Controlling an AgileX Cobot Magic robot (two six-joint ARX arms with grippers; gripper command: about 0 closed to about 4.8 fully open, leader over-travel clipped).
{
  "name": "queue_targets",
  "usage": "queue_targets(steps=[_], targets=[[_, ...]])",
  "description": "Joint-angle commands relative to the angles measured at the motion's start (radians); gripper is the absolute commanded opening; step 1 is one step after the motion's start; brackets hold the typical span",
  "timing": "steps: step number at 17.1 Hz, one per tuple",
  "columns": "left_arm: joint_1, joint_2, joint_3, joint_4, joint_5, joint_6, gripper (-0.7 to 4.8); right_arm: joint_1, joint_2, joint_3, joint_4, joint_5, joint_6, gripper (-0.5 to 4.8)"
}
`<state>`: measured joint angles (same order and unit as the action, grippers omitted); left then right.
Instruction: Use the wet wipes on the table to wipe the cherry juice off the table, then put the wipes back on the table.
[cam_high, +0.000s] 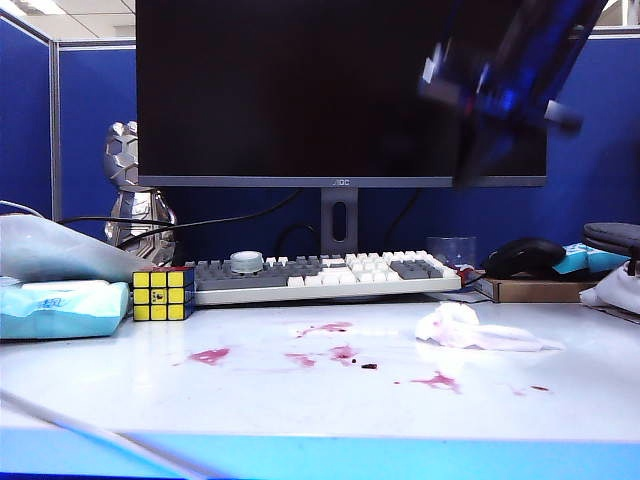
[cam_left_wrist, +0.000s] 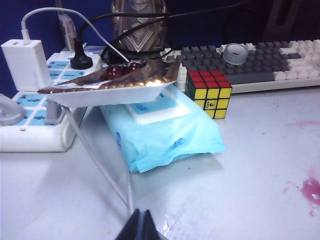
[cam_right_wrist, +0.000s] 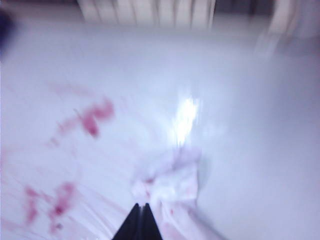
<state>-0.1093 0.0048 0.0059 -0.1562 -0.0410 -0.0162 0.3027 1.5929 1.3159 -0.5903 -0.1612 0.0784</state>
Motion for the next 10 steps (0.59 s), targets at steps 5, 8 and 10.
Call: queue_targets(steps=[5, 8, 10], targets=[[0.001, -0.003, -0.001, -0.014, 0.000, 0.002, 0.04, 0.020, 0.249, 0.076, -0.152, -0.107, 0.008, 2.06], [0.001, -0.003, -0.001, -0.014, 0.001, 0.002, 0.04, 0.025, 0.265, 0.076, -0.159, -0.069, 0.008, 2.39], [0.001, -0.003, -0.001, -0.014, 0.000, 0.002, 0.04, 0.025, 0.273, 0.076, -0.126, -0.032, 0.008, 2.39]])
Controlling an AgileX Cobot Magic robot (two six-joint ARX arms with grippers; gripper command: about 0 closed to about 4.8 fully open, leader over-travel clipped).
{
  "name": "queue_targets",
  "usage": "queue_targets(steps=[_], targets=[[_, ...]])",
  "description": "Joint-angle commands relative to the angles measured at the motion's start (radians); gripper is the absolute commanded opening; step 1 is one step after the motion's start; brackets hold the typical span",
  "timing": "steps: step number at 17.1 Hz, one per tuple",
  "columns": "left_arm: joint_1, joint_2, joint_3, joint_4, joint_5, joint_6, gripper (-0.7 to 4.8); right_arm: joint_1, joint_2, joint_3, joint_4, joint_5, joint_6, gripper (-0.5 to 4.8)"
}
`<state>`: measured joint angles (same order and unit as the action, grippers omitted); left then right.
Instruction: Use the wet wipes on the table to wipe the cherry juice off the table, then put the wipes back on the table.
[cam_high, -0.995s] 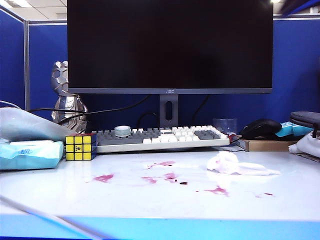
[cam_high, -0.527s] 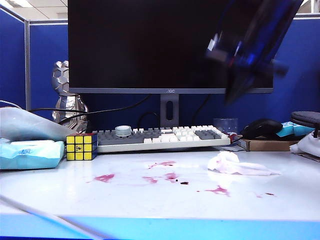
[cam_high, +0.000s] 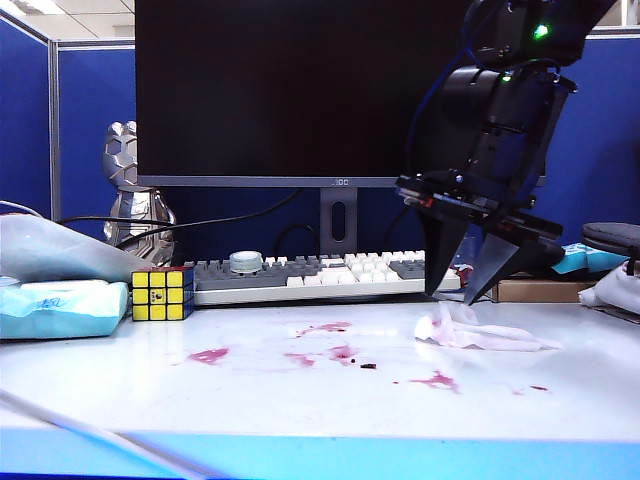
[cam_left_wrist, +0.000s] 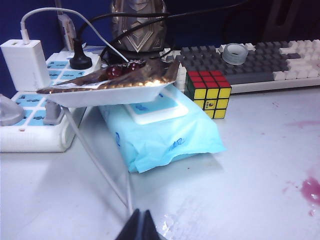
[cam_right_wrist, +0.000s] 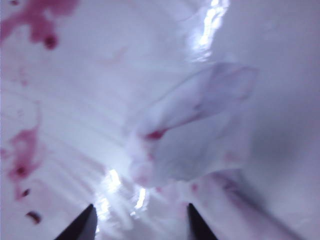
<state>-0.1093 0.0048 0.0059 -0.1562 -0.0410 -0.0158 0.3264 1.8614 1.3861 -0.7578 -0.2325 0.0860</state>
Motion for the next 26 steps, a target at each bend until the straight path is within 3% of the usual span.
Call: queue_targets(steps=[1, 8, 10, 12, 16, 21, 23, 26], targets=[[0.001, -0.003, -0.001, -0.014, 0.000, 0.001, 0.04, 0.002, 0.014, 0.006, 0.058, 0.048, 0.001, 2.39], [0.001, -0.003, -0.001, -0.014, 0.001, 0.001, 0.04, 0.002, 0.123, 0.006, 0.084, 0.095, 0.000, 2.23], [0.001, -0.003, -0.001, -0.014, 0.001, 0.001, 0.04, 0.003, 0.129, 0.006, 0.075, 0.111, -0.001, 1.42], [0.001, -0.003, -0.001, -0.014, 0.001, 0.001, 0.04, 0.014, 0.129, 0.006, 0.045, 0.100, -0.034, -0.03], [0.001, -0.003, -0.001, -0.014, 0.001, 0.001, 0.04, 0.091, 0.129, 0.006, -0.017, 0.010, -0.124, -0.05], [0.001, -0.003, -0.001, -0.014, 0.000, 0.001, 0.04, 0.322, 0.129, 0.006, -0.136, 0.009, -0.216, -0.05], [0.001, -0.003, -0.001, -0.014, 0.000, 0.001, 0.04, 0.389, 0.129, 0.006, -0.217, 0.134, -0.188, -0.05], [0.001, -0.003, -0.001, -0.014, 0.001, 0.001, 0.04, 0.361, 0.128, 0.006, -0.327, 0.297, -0.126, -0.05]])
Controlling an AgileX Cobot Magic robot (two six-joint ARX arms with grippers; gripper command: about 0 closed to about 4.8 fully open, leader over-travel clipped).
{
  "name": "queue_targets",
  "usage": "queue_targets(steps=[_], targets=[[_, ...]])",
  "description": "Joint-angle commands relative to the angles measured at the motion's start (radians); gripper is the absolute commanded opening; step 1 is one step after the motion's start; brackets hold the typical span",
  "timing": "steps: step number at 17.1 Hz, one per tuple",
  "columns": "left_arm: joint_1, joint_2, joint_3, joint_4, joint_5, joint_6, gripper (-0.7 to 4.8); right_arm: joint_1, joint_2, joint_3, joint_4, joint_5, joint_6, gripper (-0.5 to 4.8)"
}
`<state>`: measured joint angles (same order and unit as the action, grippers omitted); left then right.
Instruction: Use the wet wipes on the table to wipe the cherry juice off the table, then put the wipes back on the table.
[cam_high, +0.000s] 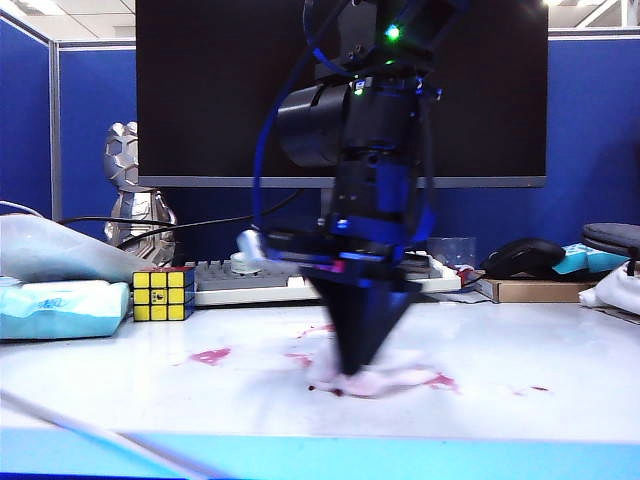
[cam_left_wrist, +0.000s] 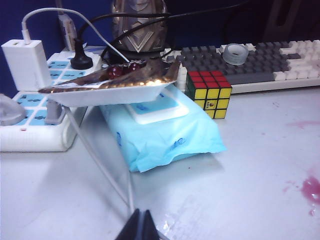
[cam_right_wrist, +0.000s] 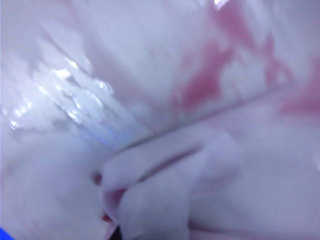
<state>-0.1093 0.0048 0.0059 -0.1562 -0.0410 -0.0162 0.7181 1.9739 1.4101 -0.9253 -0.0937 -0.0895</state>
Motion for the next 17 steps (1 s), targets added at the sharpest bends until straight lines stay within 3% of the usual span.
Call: queue_targets(steps=[1, 4, 6, 9, 12, 15, 17], targets=[[0.001, -0.003, -0.001, -0.014, 0.000, 0.002, 0.04, -0.077, 0.016, -0.018, -0.191, 0.239, 0.064, -0.05], [0.001, -0.003, -0.001, -0.014, 0.001, 0.002, 0.04, -0.193, 0.016, -0.018, -0.249, 0.256, 0.066, -0.05], [0.001, -0.003, -0.001, -0.014, 0.001, 0.002, 0.04, -0.227, 0.015, -0.018, -0.269, 0.192, 0.021, -0.05], [0.001, -0.003, -0.001, -0.014, 0.000, 0.002, 0.04, -0.177, 0.016, -0.018, -0.275, -0.002, 0.008, -0.05], [0.001, -0.003, -0.001, -0.014, 0.001, 0.002, 0.04, -0.055, 0.016, -0.018, -0.198, -0.131, 0.011, -0.05], [0.001, -0.003, -0.001, -0.014, 0.000, 0.002, 0.04, -0.016, 0.016, -0.018, -0.165, -0.082, 0.042, -0.05], [0.001, -0.003, -0.001, -0.014, 0.001, 0.002, 0.04, -0.049, 0.016, -0.018, -0.142, 0.096, 0.108, -0.05]])
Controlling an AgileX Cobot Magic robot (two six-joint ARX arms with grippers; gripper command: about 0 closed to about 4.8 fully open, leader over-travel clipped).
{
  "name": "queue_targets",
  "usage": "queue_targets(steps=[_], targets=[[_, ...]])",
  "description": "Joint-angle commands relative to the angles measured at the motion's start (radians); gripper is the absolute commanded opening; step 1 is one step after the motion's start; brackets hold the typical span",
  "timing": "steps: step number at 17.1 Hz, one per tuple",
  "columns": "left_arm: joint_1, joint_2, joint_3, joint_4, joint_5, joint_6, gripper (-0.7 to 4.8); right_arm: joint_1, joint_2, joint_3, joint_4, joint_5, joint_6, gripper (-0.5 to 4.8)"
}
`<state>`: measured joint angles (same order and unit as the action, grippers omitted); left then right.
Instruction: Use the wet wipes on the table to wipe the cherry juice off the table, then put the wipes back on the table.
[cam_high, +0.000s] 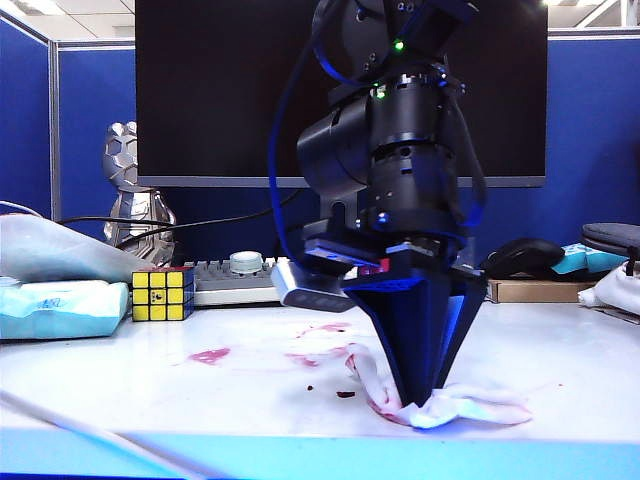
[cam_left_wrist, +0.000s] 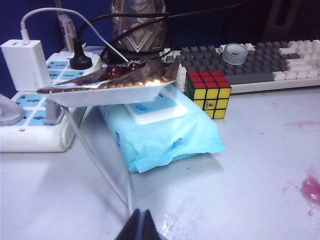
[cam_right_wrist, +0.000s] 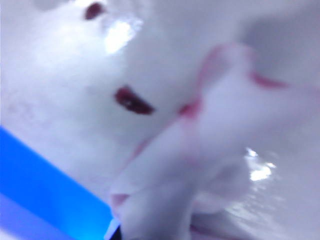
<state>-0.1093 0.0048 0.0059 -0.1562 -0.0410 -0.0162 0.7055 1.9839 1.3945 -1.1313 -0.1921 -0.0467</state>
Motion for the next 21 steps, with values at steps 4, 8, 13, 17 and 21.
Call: queue_targets(steps=[4, 8, 13, 17, 21], targets=[[0.001, -0.003, -0.001, -0.014, 0.001, 0.002, 0.04, -0.089, 0.006, -0.002, 0.169, 0.256, 0.103, -0.05], [0.001, -0.003, -0.001, -0.014, 0.001, 0.002, 0.04, -0.017, 0.006, 0.000, 0.251, -0.021, 0.072, -0.05], [0.001, -0.003, -0.001, -0.014, 0.001, 0.002, 0.04, 0.097, 0.048, 0.133, 0.288, 0.007, 0.100, -0.05], [0.001, -0.003, -0.001, -0.014, 0.001, 0.002, 0.04, 0.000, 0.086, 0.235, 0.292, 0.297, 0.133, -0.05], [0.001, -0.003, -0.001, -0.014, 0.000, 0.002, 0.04, -0.123, 0.101, 0.235, 0.408, 0.253, 0.127, -0.05]])
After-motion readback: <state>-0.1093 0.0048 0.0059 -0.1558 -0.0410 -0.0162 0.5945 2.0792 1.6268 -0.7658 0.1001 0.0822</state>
